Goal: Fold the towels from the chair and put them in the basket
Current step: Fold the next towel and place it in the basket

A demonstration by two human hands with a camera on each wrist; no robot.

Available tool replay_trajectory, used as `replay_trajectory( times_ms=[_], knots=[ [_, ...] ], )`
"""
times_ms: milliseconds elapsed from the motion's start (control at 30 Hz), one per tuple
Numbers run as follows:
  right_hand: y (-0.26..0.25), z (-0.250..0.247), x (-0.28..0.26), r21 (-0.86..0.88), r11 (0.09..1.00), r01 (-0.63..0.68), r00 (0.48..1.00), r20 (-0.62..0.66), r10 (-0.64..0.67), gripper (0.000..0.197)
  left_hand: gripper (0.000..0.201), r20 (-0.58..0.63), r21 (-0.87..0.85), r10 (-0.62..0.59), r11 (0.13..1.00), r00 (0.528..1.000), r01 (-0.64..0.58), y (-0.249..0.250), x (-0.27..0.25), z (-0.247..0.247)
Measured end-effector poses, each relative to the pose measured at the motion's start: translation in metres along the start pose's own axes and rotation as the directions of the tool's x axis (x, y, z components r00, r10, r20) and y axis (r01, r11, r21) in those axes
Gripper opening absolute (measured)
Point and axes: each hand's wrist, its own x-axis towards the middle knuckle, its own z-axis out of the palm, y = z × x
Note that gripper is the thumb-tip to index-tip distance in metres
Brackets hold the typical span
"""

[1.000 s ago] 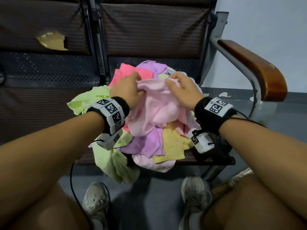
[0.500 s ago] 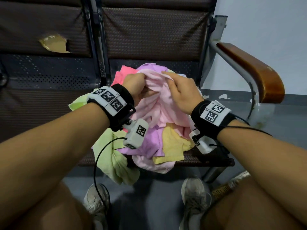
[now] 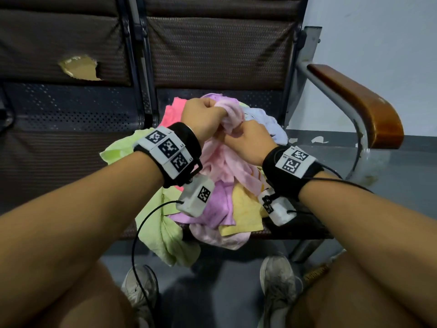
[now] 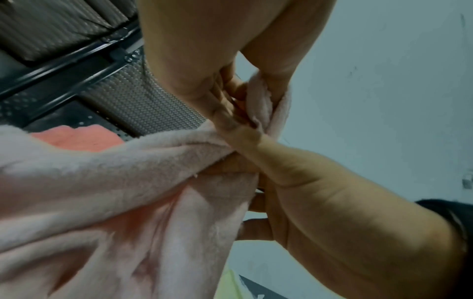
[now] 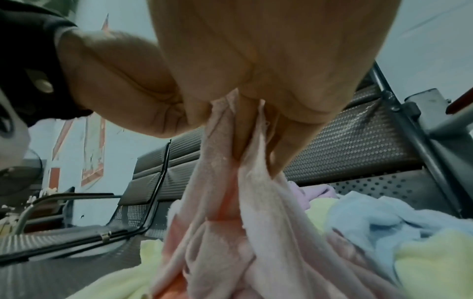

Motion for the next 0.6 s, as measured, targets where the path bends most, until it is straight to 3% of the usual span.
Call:
replay_trajectory(
  times_ms=[133, 233, 300, 333, 433, 500, 600],
  knots=[
    [0.001, 0.008, 0.006, 0.121, 0.992, -0.038, 0.999, -0.018, 0.04, 0.035, 0.019, -0.035, -0.096, -0.033, 0.995, 0.999, 0.029, -0.003, 0.006, -0.008],
    [0.007, 0.004, 0.011, 0.321, 0.946, -0.048, 0.981, -0.163, 0.105, 0.035, 0.014, -0.04, -0.2, -0.082, 0.977, 0.996, 0.073, -0.006, 0.012, -0.013],
    [0.009, 0.0, 0.012, 0.418, 0.908, -0.041, 0.986, -0.132, 0.106, 0.019, 0.015, -0.01, -0.262, -0.098, 0.961, 0.995, 0.092, -0.005, 0.012, -0.015],
    [0.008, 0.0, 0.011, 0.418, 0.907, -0.051, 0.994, -0.065, 0.086, 0.012, 0.018, 0.016, -0.278, -0.099, 0.955, 0.995, 0.1, -0.003, 0.009, -0.015],
    [0.007, 0.012, 0.011, 0.218, 0.972, -0.084, 0.996, 0.041, 0.077, 0.023, 0.022, 0.125, -0.246, -0.096, 0.961, 0.987, 0.125, 0.001, 0.0, -0.011],
    [0.007, 0.018, 0.013, 0.123, 0.984, -0.131, 0.989, -0.052, 0.139, 0.022, 0.023, 0.185, -0.227, -0.097, 0.964, 0.978, 0.139, 0.003, -0.004, -0.007],
    [0.009, 0.015, 0.016, 0.136, 0.974, -0.183, 0.959, -0.195, 0.207, 0.015, 0.025, 0.234, -0.248, -0.115, 0.953, 0.965, 0.174, 0.003, -0.004, -0.006]
  ],
)
